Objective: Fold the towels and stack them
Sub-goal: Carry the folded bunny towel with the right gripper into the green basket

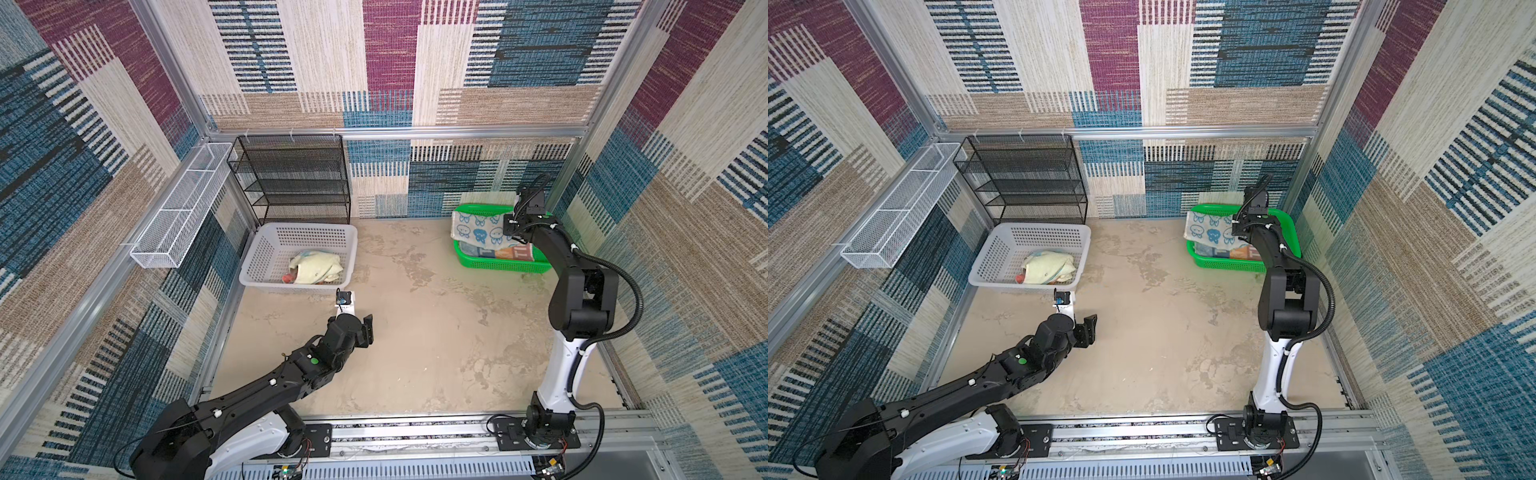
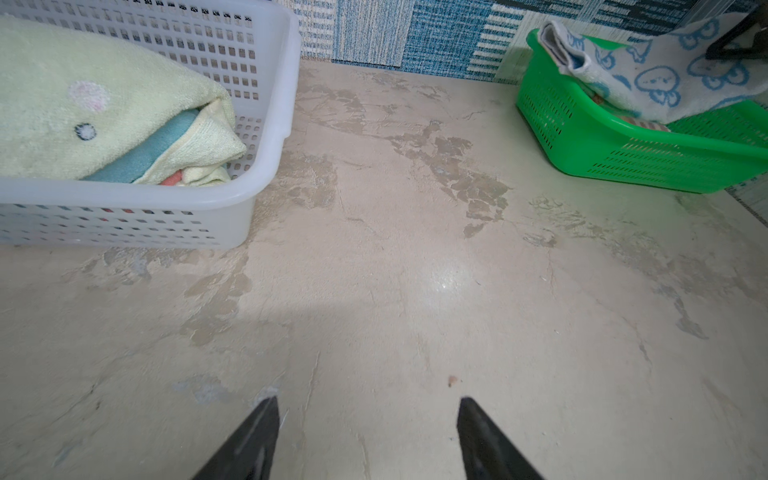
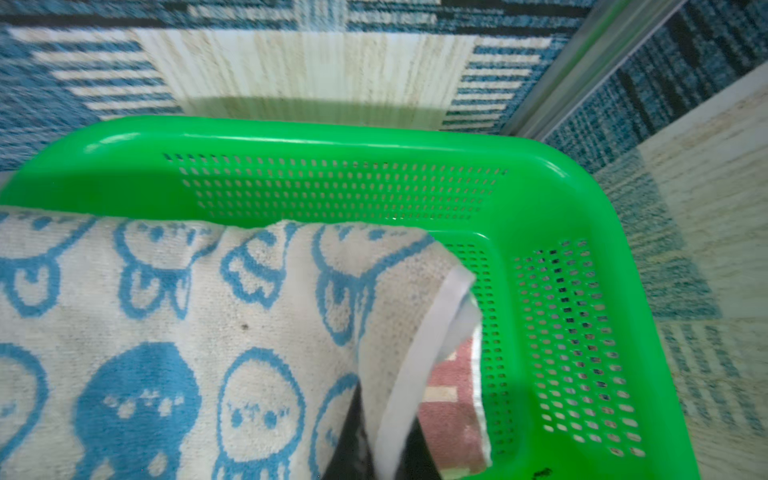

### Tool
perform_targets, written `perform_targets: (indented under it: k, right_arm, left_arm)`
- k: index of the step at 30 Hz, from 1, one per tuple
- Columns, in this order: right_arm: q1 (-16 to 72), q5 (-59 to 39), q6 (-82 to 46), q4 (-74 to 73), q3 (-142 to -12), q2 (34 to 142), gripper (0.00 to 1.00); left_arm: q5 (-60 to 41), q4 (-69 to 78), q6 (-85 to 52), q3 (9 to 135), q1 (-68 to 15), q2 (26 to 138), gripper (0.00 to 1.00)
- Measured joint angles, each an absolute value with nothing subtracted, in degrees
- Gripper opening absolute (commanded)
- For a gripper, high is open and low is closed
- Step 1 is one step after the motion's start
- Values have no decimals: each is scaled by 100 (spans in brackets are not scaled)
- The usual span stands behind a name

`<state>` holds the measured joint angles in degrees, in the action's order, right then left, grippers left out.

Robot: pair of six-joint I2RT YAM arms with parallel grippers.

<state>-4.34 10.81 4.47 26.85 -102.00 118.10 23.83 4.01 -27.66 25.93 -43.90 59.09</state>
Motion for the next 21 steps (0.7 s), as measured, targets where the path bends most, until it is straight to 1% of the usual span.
perform_targets:
  k: [6,8,10,12,14,16,17,18,19,21]
  right_arm:
    - [-556,1551,602,2683,-10184,12003,0]
    - [-565,1660,611,2679,-10184,12060,13]
    - [-565,1726,628,2679,-10186,12101,21]
    - [-569,1778,652,2670,-10189,12143,25]
    - [-572,1804,650,2641,-10191,12164,34]
    - [-572,1804,652,2617,-10191,12178,39]
    - [-572,1800,650,2598,-10191,12180,45]
    - [-572,1791,646,2593,-10191,12182,53]
    - [-572,1782,628,2593,-10191,12182,59]
    - [-572,1651,596,2510,-10138,12160,75]
  left_arm:
    - [2383,270,-2766,2681,-4390,5953,71]
    - [2383,228,-2766,2692,-4390,5955,71]
    - [2383,198,-2766,2705,-4390,5957,71]
    - [2383,193,-2766,2720,-4388,5957,71]
    - [2383,191,-2768,2720,-4388,5957,71]
    - [2381,191,-2768,2720,-4388,5957,71]
    - [2381,191,-2768,2720,-4388,5957,72]
    - [2379,189,-2768,2720,-4388,5957,72]
    - [2379,189,-2768,2720,-4388,5957,72]
    - [2375,189,-2766,2718,-4388,5957,72]
